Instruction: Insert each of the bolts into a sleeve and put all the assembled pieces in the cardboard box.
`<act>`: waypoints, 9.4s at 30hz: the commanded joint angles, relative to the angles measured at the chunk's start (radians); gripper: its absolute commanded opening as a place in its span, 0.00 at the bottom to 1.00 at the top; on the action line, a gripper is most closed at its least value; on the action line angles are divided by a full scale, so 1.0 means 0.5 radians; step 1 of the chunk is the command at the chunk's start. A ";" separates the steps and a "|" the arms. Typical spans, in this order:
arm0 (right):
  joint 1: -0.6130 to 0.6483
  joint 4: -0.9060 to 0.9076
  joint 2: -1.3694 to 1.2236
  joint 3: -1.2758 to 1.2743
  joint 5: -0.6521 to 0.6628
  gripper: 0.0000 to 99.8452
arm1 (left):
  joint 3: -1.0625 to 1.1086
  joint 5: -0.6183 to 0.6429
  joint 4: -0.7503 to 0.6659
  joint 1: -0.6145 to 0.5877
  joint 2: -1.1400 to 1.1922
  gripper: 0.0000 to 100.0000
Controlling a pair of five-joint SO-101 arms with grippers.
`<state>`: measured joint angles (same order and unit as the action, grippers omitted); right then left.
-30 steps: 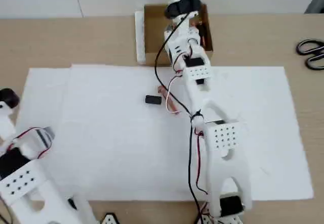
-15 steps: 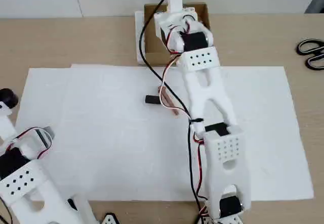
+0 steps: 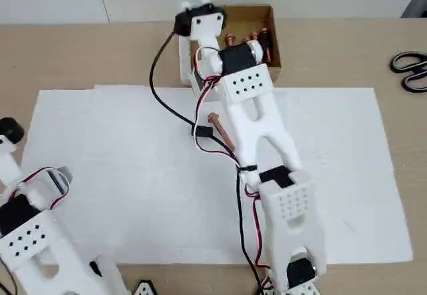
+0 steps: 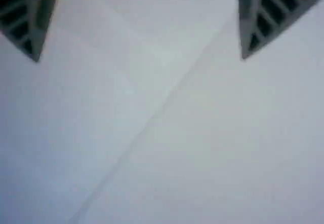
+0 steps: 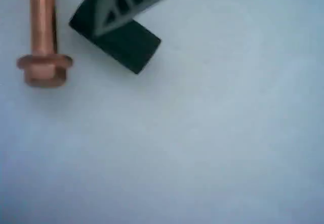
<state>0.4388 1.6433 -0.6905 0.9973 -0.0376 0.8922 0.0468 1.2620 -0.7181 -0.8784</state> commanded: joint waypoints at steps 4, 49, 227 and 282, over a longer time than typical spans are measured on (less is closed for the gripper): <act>0.130 0.081 -0.152 0.058 0.423 0.15 | -0.011 0.012 -0.043 -0.006 -0.009 0.24; 0.222 0.035 -0.204 -0.218 1.593 0.15 | -0.011 0.012 -0.083 0.000 -0.009 0.24; -0.772 0.158 0.925 -0.795 0.292 0.00 | -1.020 -0.018 0.227 1.065 0.767 0.24; -1.318 0.180 1.395 -1.234 0.273 0.00 | -1.898 1.893 -0.494 2.148 2.691 0.24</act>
<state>-0.2256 1.7231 -0.0506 0.3759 0.1005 -0.0146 0.9705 1.0319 0.3575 0.4672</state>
